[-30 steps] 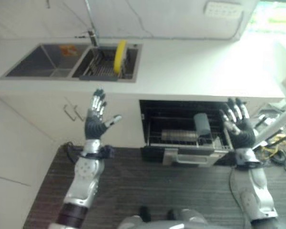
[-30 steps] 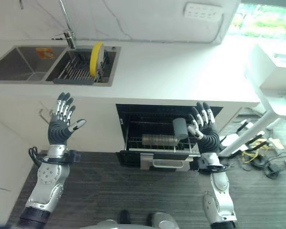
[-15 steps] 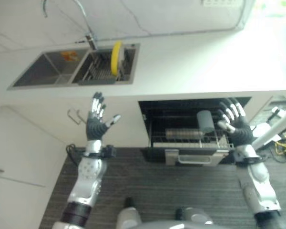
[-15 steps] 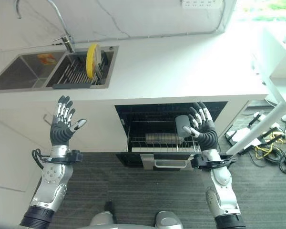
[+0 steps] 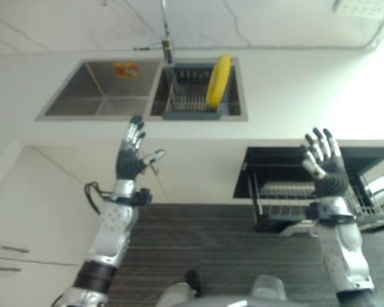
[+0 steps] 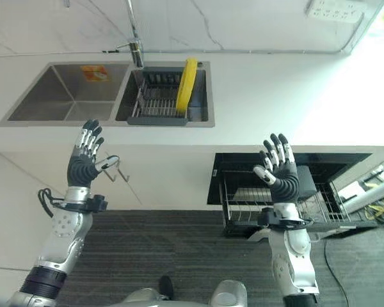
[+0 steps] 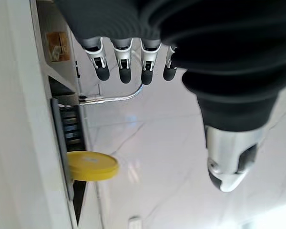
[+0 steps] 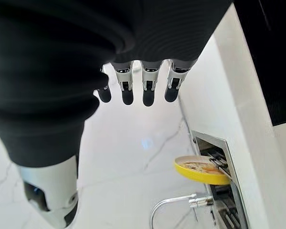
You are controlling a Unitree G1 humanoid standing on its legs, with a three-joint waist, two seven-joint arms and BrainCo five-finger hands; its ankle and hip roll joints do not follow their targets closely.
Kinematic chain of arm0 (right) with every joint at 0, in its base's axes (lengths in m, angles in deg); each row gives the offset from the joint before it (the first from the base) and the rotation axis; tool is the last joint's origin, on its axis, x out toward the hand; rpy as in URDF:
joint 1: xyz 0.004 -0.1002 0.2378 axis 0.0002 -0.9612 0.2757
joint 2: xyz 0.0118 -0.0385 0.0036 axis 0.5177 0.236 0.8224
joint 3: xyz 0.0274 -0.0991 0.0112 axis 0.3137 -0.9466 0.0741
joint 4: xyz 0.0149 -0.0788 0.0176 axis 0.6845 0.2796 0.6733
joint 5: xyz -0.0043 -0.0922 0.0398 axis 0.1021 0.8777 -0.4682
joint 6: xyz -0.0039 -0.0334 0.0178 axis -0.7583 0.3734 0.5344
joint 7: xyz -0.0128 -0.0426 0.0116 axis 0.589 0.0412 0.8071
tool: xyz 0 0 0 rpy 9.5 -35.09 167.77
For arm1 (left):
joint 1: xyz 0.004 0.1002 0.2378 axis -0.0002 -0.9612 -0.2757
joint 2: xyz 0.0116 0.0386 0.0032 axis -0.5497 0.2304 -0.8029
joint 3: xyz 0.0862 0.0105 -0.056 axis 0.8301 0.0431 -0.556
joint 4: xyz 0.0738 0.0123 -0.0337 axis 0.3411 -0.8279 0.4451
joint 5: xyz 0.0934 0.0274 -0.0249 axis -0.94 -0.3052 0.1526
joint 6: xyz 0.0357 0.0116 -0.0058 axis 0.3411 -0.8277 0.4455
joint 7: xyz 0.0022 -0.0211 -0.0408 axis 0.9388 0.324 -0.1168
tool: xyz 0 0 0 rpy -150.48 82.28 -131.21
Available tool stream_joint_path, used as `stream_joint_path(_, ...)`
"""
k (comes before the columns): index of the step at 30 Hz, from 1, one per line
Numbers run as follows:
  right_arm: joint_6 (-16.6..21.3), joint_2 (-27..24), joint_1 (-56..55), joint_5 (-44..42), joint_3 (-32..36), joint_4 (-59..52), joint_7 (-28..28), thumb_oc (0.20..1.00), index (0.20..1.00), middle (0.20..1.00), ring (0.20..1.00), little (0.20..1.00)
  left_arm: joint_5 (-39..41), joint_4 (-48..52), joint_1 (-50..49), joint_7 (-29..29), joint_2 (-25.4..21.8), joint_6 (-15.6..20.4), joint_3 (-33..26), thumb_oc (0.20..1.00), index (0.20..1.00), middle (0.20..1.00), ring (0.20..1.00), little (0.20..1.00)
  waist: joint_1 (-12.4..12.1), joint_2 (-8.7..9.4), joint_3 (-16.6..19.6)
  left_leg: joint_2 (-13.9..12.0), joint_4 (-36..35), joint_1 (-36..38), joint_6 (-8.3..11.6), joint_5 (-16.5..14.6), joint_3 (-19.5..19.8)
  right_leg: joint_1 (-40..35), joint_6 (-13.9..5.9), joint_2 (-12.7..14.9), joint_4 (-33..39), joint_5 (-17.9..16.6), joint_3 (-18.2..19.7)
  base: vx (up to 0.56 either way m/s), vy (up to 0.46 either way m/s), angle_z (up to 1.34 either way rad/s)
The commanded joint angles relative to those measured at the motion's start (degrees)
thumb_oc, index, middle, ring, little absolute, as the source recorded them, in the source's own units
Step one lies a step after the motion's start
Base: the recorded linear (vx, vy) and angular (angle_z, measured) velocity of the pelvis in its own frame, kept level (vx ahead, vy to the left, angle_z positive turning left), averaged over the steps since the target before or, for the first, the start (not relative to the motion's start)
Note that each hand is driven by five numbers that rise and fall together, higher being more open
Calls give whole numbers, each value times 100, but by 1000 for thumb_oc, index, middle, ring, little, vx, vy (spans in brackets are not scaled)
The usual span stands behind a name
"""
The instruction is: Place the dishes in the dishwasher.
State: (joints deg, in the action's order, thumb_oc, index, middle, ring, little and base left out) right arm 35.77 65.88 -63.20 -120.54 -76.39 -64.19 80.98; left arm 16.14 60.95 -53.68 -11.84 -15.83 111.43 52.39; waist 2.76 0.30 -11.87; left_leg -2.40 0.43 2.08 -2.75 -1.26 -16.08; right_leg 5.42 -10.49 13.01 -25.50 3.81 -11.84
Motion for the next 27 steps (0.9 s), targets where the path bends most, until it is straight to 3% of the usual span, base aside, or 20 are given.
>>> stream_joint_path(1,394,-362,160,77,103,-80,52,1000,1000,1000,1000,1000,-187,457,-8,65,-28,169,-173,1000,1000,1000,1000,1000,30,-34,188,38,325,-252,234,-321,216,-505,459,-1022,832,700,-340,69,45,-10)
stream_joint_path(3,478,-409,250,67,62,21,105,1000,1000,1000,1000,1000,-161,459,-46,142,-26,129,-187,1000,1000,1000,1000,1000,24,-26,141,119,482,-298,212,-392,208,-432,496,-1037,934,557,-370,69,-7,-15)
stream_joint_path(5,638,-483,250,21,85,73,-16,1000,1000,1000,1000,1000,-169,363,-24,57,55,205,-138,1000,1000,1000,1000,1000,80,9,151,241,610,-321,187,-472,301,-546,687,-1197,1267,677,-191,53,-123,-24)
stream_joint_path(7,706,-517,298,-106,109,172,-31,1000,1000,1000,1000,1000,-250,397,-104,0,130,229,-85,1000,1000,1000,1000,1000,55,61,204,272,818,-325,205,-598,232,-658,702,-1138,1486,605,-273,49,-133,13)
stream_joint_path(9,735,-543,296,-75,97,141,8,1000,1000,1000,1000,1000,-290,448,-181,49,144,241,-14,1000,1000,1000,1000,1000,114,120,207,297,1438,-463,213,-852,195,-700,782,-1128,1548,580,-112,76,-111,8)
stream_joint_path(10,752,-557,286,-27,83,129,14,1000,1000,1000,1000,1000,-274,450,-222,62,143,269,-9,1000,1000,1000,1000,1000,116,161,180,241,1997,-669,281,-823,210,-741,837,-1124,1566,583,-76,114,-111,8)
stream_joint_path(11,740,-572,264,69,30,105,-11,1000,1000,1000,1000,1000,-242,457,-248,51,160,196,-30,1000,1000,1000,1000,1000,117,189,132,144,2667,-995,395,-580,392,-732,893,-1126,1513,565,48,214,-8,-3)
stream_joint_path(13,663,-570,327,69,-66,84,82,1000,1000,1000,1000,1000,-273,444,-314,-38,133,227,-95,1000,1000,1000,1000,1000,88,47,146,-67,1654,-735,405,-470,774,-688,847,-1215,1401,657,287,345,247,-32)
stream_joint_path(14,648,-545,340,189,-124,58,145,1000,1000,1000,1000,1000,-308,540,-435,19,103,248,-141,1000,1000,1000,1000,1000,11,-48,127,-308,1117,-815,625,127,1238,-798,830,-1284,1480,730,526,390,390,-99)
stream_joint_path(16,554,-610,335,292,-200,-45,186,1000,1000,1000,1000,1000,-268,642,-585,110,101,267,-234,1000,1000,1000,1000,1000,-105,-111,94,-506,692,-964,786,514,1915,-966,782,-1266,1548,828,937,389,355,-140)
stream_joint_path(17,538,-637,320,305,-203,-79,149,1000,1000,1000,1000,1000,-231,628,-593,53,102,311,-266,1000,1000,1000,1000,1000,-104,-130,87,-564,626,-976,802,576,1910,-997,768,-1239,1529,866,967,338,347,-109)
stream_joint_path(19,542,-714,263,285,-148,-132,19,1000,1000,1000,1000,1000,-177,409,-431,-193,78,497,-230,1000,1000,1000,1000,1000,27,-189,141,-698,469,-845,781,318,1545,-964,675,-1022,1368,957,798,268,322,-100)
stream_joint_path(22,578,-662,203,197,-128,-116,88,1000,1000,1000,1000,1000,-287,256,-254,-257,66,563,-75,1000,1000,1000,1000,1000,95,-259,206,-527,342,-613,705,90,1530,-854,546,-812,1119,1028,706,219,253,-22)
stream_joint_path(26,462,-538,154,127,-101,-182,183,1000,1000,1000,1000,1000,-450,302,-182,-322,55,330,17,1000,1000,1000,1000,1000,90,-283,314,-318,110,-342,557,-33,1398,-678,339,-504,979,911,506,178,149,-26)
stream_joint_path(27,425,-476,178,146,-130,-228,240,1000,1000,1000,1000,1000,-496,364,-267,-305,0,286,10,1000,1000,1000,1000,1000,-6,-277,343,-322,-2,-230,522,-65,1231,-583,228,-333,1006,786,246,81,47,1)
